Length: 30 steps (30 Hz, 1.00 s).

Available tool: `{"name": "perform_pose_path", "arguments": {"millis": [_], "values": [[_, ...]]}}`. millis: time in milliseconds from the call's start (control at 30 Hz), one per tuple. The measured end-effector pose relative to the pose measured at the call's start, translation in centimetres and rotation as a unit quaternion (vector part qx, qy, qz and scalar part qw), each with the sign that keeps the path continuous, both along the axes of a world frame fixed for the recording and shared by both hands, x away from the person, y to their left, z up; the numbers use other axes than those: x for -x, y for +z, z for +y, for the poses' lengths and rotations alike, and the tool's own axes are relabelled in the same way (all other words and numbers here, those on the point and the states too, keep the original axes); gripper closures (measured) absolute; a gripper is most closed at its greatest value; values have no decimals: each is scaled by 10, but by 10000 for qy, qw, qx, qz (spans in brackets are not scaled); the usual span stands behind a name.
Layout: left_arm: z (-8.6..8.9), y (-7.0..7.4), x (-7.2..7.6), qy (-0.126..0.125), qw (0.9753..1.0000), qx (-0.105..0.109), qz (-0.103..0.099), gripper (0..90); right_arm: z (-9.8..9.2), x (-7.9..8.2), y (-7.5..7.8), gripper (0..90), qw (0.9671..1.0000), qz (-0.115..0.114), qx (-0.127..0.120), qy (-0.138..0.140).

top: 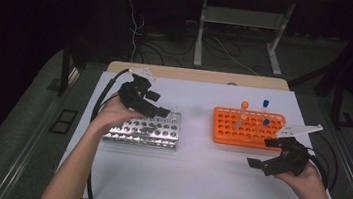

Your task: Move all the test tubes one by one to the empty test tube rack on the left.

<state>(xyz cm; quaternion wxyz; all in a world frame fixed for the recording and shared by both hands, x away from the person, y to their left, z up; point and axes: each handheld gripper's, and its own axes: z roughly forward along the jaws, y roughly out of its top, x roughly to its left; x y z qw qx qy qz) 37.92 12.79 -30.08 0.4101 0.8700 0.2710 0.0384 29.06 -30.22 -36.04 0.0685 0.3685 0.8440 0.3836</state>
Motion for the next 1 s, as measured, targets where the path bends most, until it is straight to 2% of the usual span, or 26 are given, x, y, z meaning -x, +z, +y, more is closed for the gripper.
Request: {"name": "perform_pose_path", "arguments": {"millis": [200,300,400,767,900,933,1000], "values": [[-3,1,15,7,10000,32,-36,84,-9,-11,0,3,9998,34,5,-174],[-8,0,23,-37,10000,-51,-40,4,-13,-16,-1,3,9997,58,-19,-231],[-12,-2,31,-75,9999,-98,-80,0,-16,-21,-1,3,9995,81,-14,-300],[-21,-11,55,-244,9993,-37,-279,0,-28,-39,-9,3,9989,76,-11,-452],[-24,-14,60,-293,9991,-55,-285,0,-33,-47,-15,4,9983,48,87,-578],[-24,-15,61,-306,9991,-67,-291,0,-33,-49,-17,13,9979,40,102,-638],[-24,-17,62,-303,9991,-71,-292,0,-34,-51,-19,133,9981,-9,112,-612]]}}
